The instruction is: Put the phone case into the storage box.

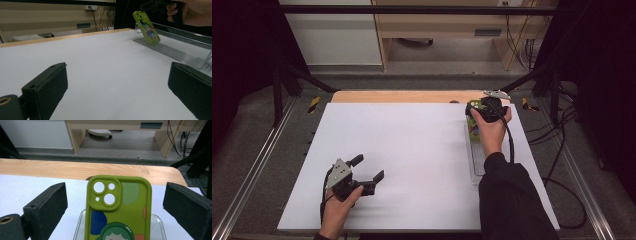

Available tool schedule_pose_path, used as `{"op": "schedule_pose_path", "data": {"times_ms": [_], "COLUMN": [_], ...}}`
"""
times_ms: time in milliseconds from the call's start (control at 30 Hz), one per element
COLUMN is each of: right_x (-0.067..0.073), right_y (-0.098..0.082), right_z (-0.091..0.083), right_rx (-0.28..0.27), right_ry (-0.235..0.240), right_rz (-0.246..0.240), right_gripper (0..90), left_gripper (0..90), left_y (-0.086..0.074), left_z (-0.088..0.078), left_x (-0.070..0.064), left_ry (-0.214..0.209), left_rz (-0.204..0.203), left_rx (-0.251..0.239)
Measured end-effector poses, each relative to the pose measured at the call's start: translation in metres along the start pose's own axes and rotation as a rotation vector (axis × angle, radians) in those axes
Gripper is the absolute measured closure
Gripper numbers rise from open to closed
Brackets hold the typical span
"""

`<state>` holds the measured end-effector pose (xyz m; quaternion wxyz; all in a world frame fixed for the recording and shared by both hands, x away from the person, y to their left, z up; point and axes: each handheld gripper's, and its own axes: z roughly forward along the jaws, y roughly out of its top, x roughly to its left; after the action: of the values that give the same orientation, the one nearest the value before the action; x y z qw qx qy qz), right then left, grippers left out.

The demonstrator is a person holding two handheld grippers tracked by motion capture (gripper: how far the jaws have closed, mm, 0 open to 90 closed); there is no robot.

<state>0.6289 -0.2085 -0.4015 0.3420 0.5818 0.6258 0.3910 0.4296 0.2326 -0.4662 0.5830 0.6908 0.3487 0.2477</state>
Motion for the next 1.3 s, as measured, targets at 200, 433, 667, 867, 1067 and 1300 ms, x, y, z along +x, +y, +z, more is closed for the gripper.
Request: {"op": "schedule_pose_path", "data": {"times_ms": [200, 433, 667, 867, 1067, 1300], "right_x": [0.0, -0.001, -0.001, -0.005, -0.014, -0.019], "right_y": [-0.001, -0.004, -0.001, 0.0, 0.005, 0.002], "right_z": [-0.006, -0.01, -0.021, -0.031, -0.04, -0.047], "right_rx": [0.004, 0.015, 0.007, -0.003, -0.008, -0.015], "right_ry": [0.025, 0.041, 0.059, 0.064, 0.076, 0.093], "right_rz": [-0.002, -0.01, -0.038, -0.031, -0.007, -0.007], "right_gripper": [5.8, 6.2, 6.7, 7.5, 8.2, 6.7], "left_gripper": [1.8, 1.8, 1.8, 1.8, 1.8, 1.8], "left_y": [0.0, 0.001, 0.001, 0.002, 0.001, 0.001], "left_z": [0.0, -0.001, -0.003, -0.004, -0.005, -0.005], "left_x": [0.0, -0.001, 0.0, 0.002, 0.004, 0.004], "left_ry": [0.001, 0.011, 0.027, 0.036, 0.038, 0.047], "left_rz": [0.011, 0.037, 0.037, 0.029, 0.023, 0.023], "left_rx": [0.001, 0.0, -0.013, -0.021, -0.026, -0.026]}}
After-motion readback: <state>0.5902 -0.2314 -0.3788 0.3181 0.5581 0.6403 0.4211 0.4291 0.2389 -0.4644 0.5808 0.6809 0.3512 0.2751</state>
